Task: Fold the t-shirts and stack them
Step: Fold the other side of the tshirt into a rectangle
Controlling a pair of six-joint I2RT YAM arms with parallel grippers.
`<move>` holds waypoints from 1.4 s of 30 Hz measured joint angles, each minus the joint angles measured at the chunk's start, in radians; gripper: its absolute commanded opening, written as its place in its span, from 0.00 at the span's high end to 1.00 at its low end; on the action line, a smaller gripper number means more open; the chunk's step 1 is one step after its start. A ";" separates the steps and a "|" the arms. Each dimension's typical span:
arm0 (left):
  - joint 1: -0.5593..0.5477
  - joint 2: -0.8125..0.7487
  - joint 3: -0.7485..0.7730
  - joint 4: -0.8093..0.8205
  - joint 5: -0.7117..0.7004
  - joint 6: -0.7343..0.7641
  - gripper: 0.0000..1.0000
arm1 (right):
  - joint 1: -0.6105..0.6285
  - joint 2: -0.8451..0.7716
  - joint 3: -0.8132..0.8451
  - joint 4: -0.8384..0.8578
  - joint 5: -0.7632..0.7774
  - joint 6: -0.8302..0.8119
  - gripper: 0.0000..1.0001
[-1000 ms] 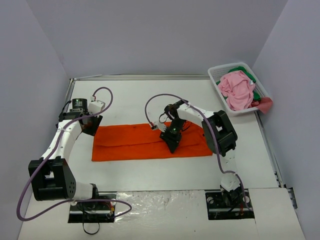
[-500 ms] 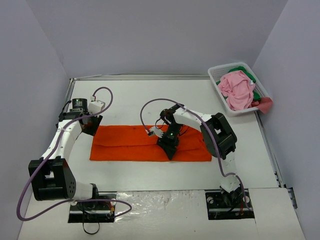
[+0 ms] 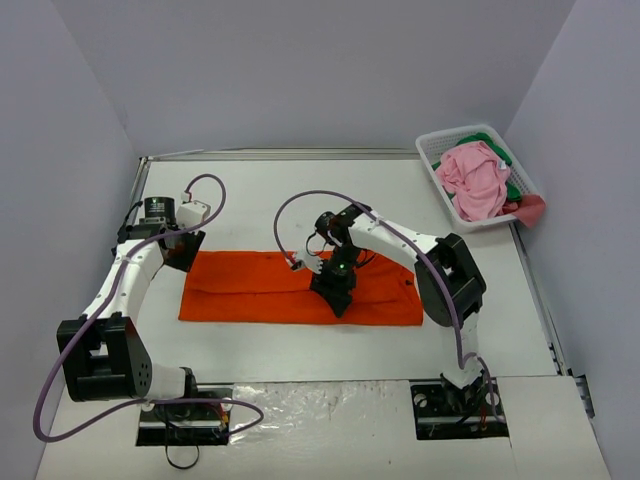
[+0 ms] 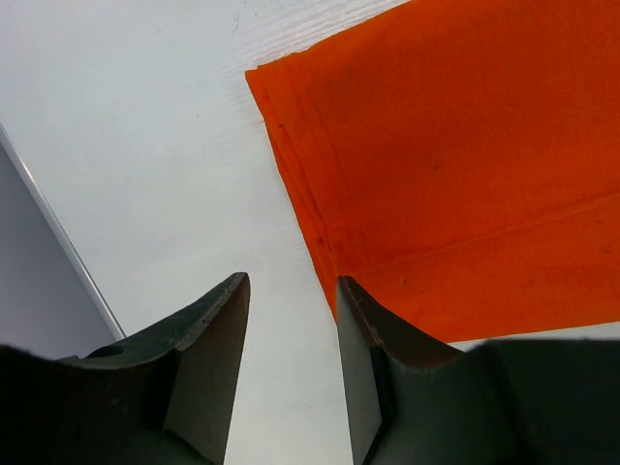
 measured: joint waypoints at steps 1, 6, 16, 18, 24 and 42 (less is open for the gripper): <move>0.000 0.000 0.000 0.000 0.000 0.000 0.60 | 0.000 -0.002 0.016 -0.006 0.005 -0.002 0.51; 0.000 0.000 0.000 0.000 0.000 0.000 0.60 | -0.015 0.000 0.086 -0.014 0.039 -0.019 0.99; 0.000 0.003 -0.006 0.002 -0.001 0.000 0.60 | -0.102 0.117 0.175 0.000 0.087 -0.023 1.00; 0.000 0.005 -0.006 0.002 -0.001 0.000 0.60 | -0.108 0.134 0.175 0.001 0.096 -0.023 1.00; 0.000 0.010 -0.006 0.003 0.000 0.000 0.60 | -0.109 0.141 0.142 0.016 0.101 -0.023 1.00; 0.000 0.007 -0.015 0.006 0.032 0.000 0.60 | -0.116 -0.124 -0.243 0.132 0.103 0.049 1.00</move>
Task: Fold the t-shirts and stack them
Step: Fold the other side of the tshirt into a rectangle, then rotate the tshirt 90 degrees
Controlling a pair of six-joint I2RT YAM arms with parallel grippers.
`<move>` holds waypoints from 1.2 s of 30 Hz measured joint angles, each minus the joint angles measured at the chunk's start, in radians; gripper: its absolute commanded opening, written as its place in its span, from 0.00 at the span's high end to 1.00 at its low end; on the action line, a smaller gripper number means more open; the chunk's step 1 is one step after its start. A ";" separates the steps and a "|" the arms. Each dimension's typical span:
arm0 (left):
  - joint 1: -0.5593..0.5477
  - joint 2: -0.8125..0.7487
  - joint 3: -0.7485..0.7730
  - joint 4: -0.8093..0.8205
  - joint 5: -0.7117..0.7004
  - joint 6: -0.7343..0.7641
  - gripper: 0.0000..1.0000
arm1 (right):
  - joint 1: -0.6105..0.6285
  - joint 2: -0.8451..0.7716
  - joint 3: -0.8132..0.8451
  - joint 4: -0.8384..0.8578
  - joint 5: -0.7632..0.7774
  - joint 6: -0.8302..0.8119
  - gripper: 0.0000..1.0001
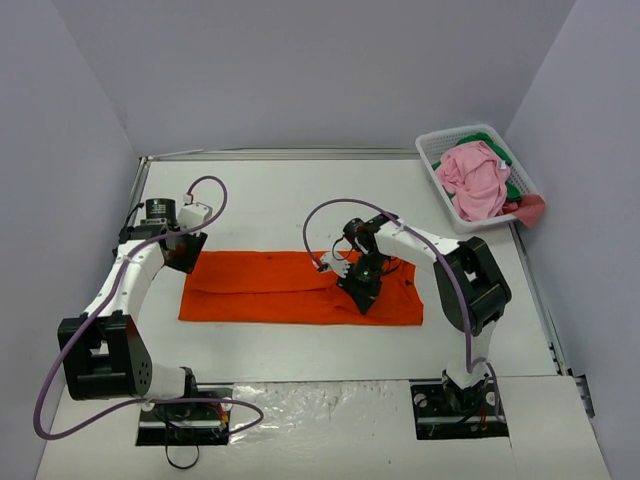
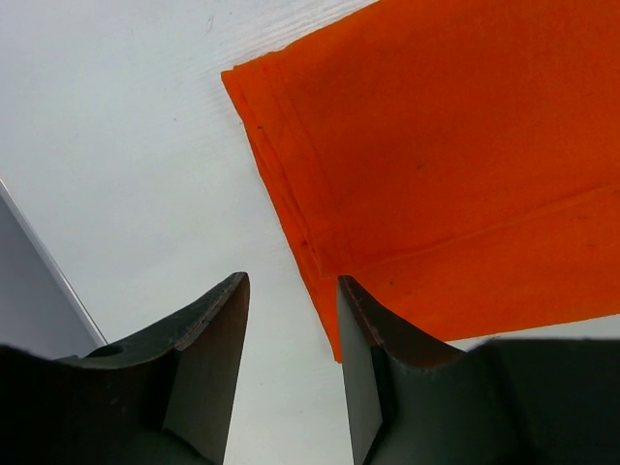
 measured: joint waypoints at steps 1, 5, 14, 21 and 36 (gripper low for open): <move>0.000 -0.002 0.000 0.000 0.002 0.000 0.60 | -0.002 -0.008 -0.006 0.004 0.000 0.002 1.00; -0.001 -0.014 0.000 -0.002 0.011 0.000 0.60 | -0.029 -0.013 -0.029 0.029 0.000 0.007 1.00; -0.001 -0.062 0.000 -0.014 0.026 0.002 0.60 | -0.124 -0.010 -0.036 0.051 0.017 0.004 1.00; -0.021 -0.052 0.000 -0.005 0.100 0.030 0.95 | -0.173 0.052 -0.030 0.054 0.015 0.005 1.00; -0.050 0.365 0.096 0.092 0.154 0.119 0.97 | -0.179 0.085 -0.005 0.033 -0.007 0.019 1.00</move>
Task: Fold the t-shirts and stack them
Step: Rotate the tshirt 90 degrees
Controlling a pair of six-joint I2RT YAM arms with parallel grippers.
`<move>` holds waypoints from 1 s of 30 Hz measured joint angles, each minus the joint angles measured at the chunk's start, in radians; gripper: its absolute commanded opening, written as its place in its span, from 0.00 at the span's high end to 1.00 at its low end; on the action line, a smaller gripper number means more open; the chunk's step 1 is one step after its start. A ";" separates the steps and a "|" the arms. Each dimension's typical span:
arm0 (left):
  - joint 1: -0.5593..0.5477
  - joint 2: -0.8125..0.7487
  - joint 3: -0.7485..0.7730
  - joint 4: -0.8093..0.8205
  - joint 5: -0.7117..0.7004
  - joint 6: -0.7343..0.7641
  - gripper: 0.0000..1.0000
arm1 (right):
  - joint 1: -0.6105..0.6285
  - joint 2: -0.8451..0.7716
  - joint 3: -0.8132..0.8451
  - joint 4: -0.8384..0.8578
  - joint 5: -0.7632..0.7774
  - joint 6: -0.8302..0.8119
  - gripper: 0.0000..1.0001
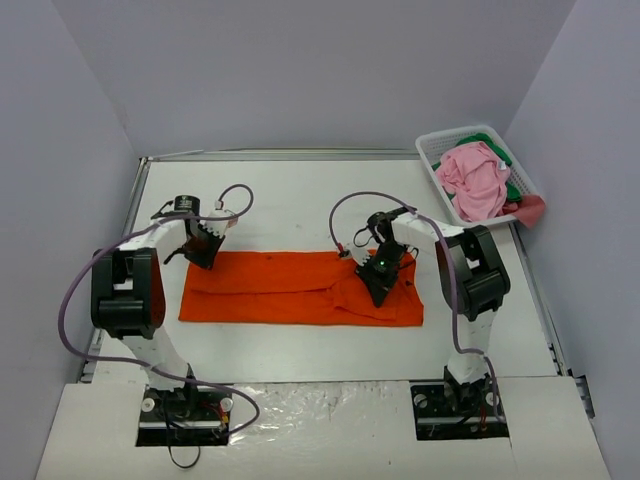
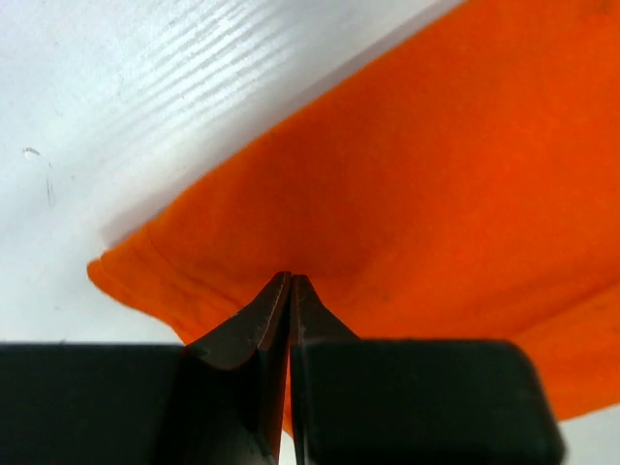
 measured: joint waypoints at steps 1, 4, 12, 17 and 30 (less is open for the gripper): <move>0.000 0.023 0.012 0.002 -0.005 0.002 0.97 | -0.001 0.005 0.004 -0.003 0.000 0.002 1.00; 0.000 0.063 0.026 0.007 -0.014 0.003 0.98 | -0.007 0.027 0.027 -0.025 -0.002 0.010 1.00; -0.012 0.061 0.018 0.020 -0.042 0.003 0.98 | -0.051 0.178 0.209 -0.167 -0.032 0.019 1.00; -0.055 0.026 -0.027 0.038 -0.093 0.004 0.98 | -0.097 0.377 0.559 -0.293 -0.041 0.019 1.00; -0.301 0.026 -0.015 -0.147 -0.135 -0.020 0.98 | -0.111 0.742 1.329 -0.064 0.047 0.078 1.00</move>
